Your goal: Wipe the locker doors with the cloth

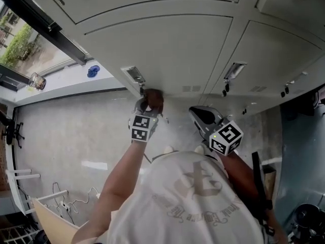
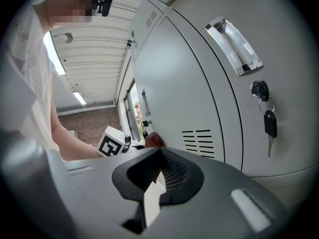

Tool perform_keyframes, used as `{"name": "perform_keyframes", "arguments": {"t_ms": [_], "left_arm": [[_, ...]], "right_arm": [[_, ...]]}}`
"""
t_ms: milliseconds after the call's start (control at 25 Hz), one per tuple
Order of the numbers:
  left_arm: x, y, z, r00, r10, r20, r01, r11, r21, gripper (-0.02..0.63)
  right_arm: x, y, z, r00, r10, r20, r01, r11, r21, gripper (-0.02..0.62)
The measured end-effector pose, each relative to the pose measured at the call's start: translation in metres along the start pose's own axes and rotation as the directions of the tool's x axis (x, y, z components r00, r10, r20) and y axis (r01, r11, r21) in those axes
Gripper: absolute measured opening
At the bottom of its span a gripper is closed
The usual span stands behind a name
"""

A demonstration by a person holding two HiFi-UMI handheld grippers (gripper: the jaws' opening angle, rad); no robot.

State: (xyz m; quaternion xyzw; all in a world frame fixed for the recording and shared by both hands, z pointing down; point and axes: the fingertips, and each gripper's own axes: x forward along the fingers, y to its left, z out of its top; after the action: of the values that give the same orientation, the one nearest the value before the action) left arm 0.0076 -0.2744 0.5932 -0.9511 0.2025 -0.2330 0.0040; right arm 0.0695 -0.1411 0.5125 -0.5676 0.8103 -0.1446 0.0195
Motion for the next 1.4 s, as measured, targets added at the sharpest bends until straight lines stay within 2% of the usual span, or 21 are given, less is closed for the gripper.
{"name": "perform_keyframes", "arguments": {"t_ms": [200,400,640,800,880,1040,1160,1320,1400], "left_arm": [[-0.017,0.029,-0.007,0.999,0.054,-0.005,-0.054,0.998,-0.011,0.081],[-0.042,0.054,0.007,0.996,0.092,0.016,-0.092,0.996,-0.009,0.081],[-0.066,0.062,0.052,0.992,0.100,0.072,-0.106,0.991,0.087,0.081],[-0.086,0.072,0.064,0.978,0.182,0.107,-0.181,0.983,-0.018,0.081],[-0.099,0.069,0.068,0.970,0.207,0.124,-0.207,0.978,-0.014,0.080],[-0.118,0.038,0.105,0.963,0.170,0.208,-0.187,0.980,0.063,0.080],[-0.121,0.004,0.131,0.961,0.103,0.258,-0.122,0.991,0.059,0.080],[-0.100,-0.046,0.136,0.969,-0.020,0.246,0.007,0.999,0.050,0.080],[-0.081,-0.057,0.125,0.977,-0.039,0.210,0.037,0.999,0.011,0.080]], "right_arm": [[0.001,0.002,0.000,1.000,-0.012,-0.003,0.012,1.000,-0.004,0.008],[0.002,0.006,-0.001,1.000,-0.014,-0.005,0.014,1.000,-0.003,0.008],[0.005,0.010,-0.004,1.000,-0.013,-0.008,0.013,1.000,0.000,0.008],[0.005,0.014,-0.004,1.000,-0.007,-0.003,0.007,1.000,-0.002,0.008],[0.003,0.013,-0.005,1.000,-0.011,-0.004,0.011,1.000,0.006,0.008],[0.000,0.008,-0.007,1.000,-0.019,-0.010,0.019,1.000,0.006,0.008],[0.000,0.007,-0.007,1.000,-0.017,-0.006,0.017,1.000,0.010,0.008],[-0.002,0.005,-0.007,1.000,-0.013,0.001,0.013,1.000,0.025,0.008],[-0.006,0.003,-0.008,1.000,-0.018,0.005,0.018,0.999,0.036,0.008]]}}
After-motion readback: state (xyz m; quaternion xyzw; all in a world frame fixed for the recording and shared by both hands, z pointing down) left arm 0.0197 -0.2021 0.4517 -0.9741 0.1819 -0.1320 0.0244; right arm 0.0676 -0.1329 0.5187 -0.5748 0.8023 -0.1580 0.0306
